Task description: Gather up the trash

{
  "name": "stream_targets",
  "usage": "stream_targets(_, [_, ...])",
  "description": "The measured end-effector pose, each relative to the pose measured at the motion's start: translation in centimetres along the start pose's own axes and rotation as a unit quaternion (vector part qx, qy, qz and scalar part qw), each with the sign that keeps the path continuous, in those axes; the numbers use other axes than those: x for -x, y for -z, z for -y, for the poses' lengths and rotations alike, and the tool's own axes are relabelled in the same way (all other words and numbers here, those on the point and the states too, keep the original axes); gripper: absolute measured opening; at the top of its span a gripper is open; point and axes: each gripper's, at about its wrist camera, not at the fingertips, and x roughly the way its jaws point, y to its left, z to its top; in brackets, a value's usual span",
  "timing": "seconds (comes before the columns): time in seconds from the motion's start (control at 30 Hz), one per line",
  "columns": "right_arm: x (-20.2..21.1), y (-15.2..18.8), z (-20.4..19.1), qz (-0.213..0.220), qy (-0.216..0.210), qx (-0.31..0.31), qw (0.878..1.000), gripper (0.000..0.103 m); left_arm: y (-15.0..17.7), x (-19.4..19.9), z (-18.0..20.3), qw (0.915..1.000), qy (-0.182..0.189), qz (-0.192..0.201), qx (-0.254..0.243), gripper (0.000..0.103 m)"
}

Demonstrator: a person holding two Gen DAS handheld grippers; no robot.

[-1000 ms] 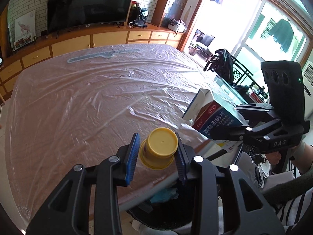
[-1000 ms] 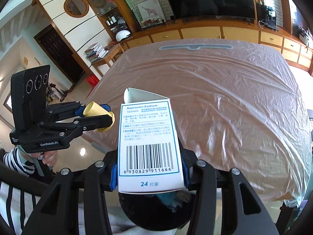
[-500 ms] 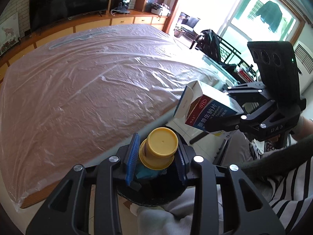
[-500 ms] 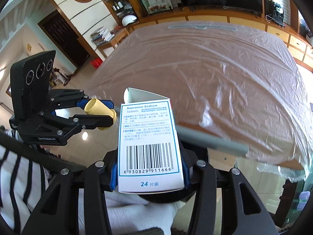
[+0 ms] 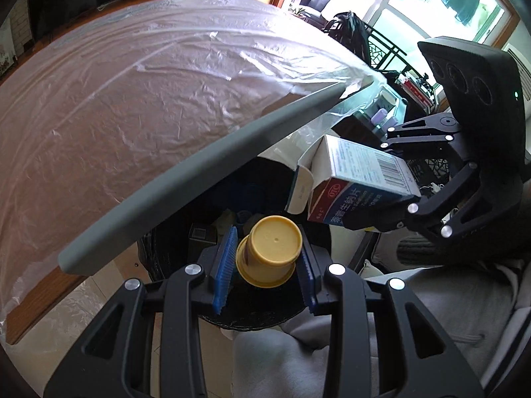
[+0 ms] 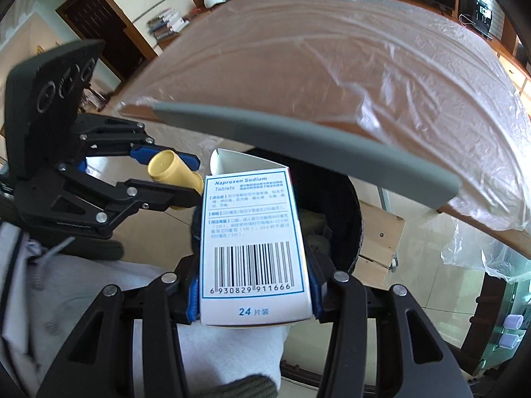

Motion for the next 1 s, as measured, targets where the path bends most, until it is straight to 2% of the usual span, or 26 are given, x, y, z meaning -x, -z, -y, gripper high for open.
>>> stream_targets(0.23, [-3.9, 0.0, 0.2, -0.034, 0.005, -0.006, 0.999, 0.048, 0.7, -2.7, -0.3, 0.9996, -0.011, -0.026, 0.003, 0.038])
stream_targets(0.27, [-4.2, 0.0, 0.3, -0.039, 0.004, -0.006, 0.999, 0.048, 0.5, -2.9, -0.1, 0.9995, -0.016, -0.026, 0.002, 0.042])
stream_targets(0.33, [-4.5, 0.1, 0.5, -0.042, 0.003, -0.017, 0.999, 0.069, 0.5, -2.9, 0.1, 0.9990, -0.039, -0.022, 0.002, 0.070])
stream_targets(0.37, [-4.5, 0.1, 0.7, -0.040, 0.003, -0.023, 0.999, 0.076, 0.5, -2.7, 0.1, 0.9989, -0.044, -0.016, 0.003, 0.071])
stream_targets(0.5, [-4.2, 0.0, 1.3, -0.038, 0.005, -0.033, 0.999, 0.076, 0.4, -2.4, -0.6, 0.9984, -0.053, -0.017, 0.014, 0.071])
stream_targets(0.67, [-2.6, -0.6, 1.3, -0.030, -0.009, -0.034, 0.999, 0.077, -0.6, -0.1, -1.1, 0.9983, -0.052, 0.000, 0.024, 0.071])
stream_targets(0.7, [-1.7, -1.0, 1.3, -0.024, -0.018, -0.035, 0.999, 0.078, -0.9, 0.6, -1.1, 0.9985, -0.050, 0.005, 0.024, 0.071])
stream_targets(0.77, [0.3, -1.7, 1.1, 0.000, -0.025, -0.026, 0.999, 0.082, -2.0, 3.3, -0.9, 0.9982, -0.039, 0.040, 0.019, 0.073])
stream_targets(0.83, [3.3, -3.0, 1.2, 0.047, -0.021, -0.014, 0.999, 0.087, -3.1, 5.7, -1.0, 0.9953, -0.046, 0.084, 0.015, 0.093])
stream_targets(0.87, [4.4, -3.6, 1.5, 0.064, -0.016, -0.015, 0.998, 0.090, -3.9, 7.3, -1.5, 0.9916, -0.061, 0.113, 0.017, 0.095])
stream_targets(0.97, [7.6, -6.2, 4.4, 0.124, 0.011, -0.039, 0.991, 0.096, -5.6, 9.9, -4.0, 0.9851, -0.063, 0.152, 0.048, 0.095])
stream_targets(1.0, [8.4, -7.2, 5.8, 0.144, 0.030, -0.053, 0.988, 0.099, -6.3, 10.6, -5.1, 0.9810, -0.076, 0.167, 0.061, 0.095])
